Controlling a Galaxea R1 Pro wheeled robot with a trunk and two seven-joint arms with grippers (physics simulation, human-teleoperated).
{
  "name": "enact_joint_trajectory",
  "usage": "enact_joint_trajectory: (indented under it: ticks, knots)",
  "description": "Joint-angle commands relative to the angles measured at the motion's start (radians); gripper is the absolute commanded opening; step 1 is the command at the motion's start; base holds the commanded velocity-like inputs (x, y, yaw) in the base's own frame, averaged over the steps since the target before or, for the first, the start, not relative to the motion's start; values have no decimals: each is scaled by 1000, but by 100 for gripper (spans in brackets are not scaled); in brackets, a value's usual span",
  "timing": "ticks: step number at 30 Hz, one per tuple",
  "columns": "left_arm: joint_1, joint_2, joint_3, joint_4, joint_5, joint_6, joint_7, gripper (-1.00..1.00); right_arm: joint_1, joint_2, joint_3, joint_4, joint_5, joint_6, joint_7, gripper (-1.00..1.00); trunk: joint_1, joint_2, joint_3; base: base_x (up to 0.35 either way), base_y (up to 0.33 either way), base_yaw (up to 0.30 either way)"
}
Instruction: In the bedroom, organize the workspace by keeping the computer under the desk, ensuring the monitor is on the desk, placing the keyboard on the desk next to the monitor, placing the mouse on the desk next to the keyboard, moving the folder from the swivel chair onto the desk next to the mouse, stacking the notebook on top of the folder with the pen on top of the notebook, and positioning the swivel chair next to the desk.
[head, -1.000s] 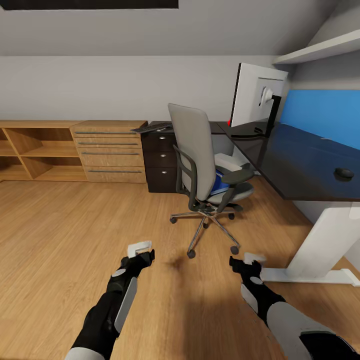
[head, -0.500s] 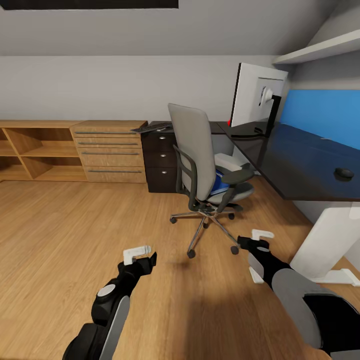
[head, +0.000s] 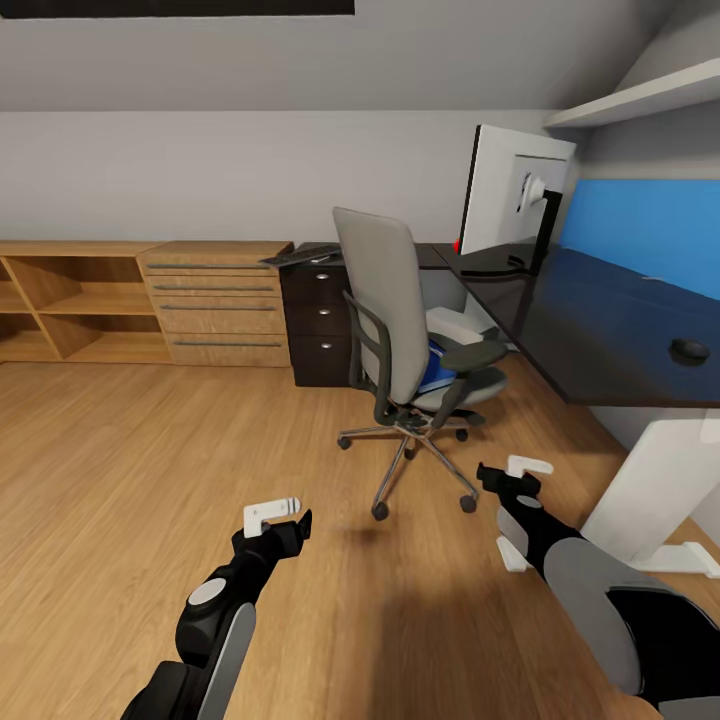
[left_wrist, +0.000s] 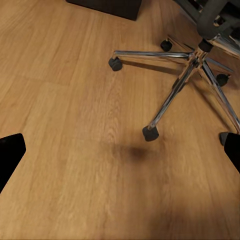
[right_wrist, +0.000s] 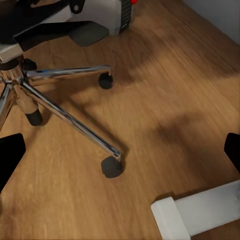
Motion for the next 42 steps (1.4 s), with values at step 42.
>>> enact_joint_trajectory:
  ticks: [42]
  knots:
    - [4, 6, 0, -2, 12, 6, 10, 100, 0, 4, 0, 3, -6, -15, 0, 100, 0, 0, 45, 99, -1, 0]
